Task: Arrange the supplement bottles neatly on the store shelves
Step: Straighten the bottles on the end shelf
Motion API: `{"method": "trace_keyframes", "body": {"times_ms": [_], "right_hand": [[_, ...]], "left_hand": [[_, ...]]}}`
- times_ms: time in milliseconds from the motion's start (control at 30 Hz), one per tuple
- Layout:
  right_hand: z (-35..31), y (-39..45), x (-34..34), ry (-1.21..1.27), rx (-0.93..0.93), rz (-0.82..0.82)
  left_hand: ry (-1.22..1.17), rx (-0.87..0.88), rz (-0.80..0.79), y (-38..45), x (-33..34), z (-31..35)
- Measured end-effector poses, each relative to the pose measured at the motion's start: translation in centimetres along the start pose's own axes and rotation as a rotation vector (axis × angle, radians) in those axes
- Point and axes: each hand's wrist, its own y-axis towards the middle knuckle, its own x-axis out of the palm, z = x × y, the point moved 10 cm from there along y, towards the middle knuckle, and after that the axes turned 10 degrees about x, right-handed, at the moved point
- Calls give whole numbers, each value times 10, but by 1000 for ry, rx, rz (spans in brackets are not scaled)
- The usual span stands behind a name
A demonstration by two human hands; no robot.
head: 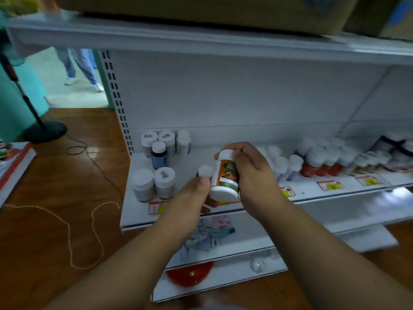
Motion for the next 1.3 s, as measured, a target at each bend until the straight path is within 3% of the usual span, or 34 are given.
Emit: {"method": "trace_keyframes", "body": {"times_ms": [333,567,733,1033,1300], "right_hand": [[-11,-41,-142,-149,-136,135],[-10,-70,-331,-392,-185,259],[-10,-69,-445,-401,-172,304],[-18,8,-535,-360,-144,313],[-50,106,-587,-304,-175,303]], "left_hand": [[66,202,-206,-9,136,38],[60,237,-368,-12,338,30],[49,242,-429,4,454,21],[213,316,-408,85,530,13],[417,456,-108,162,540,23]]}}
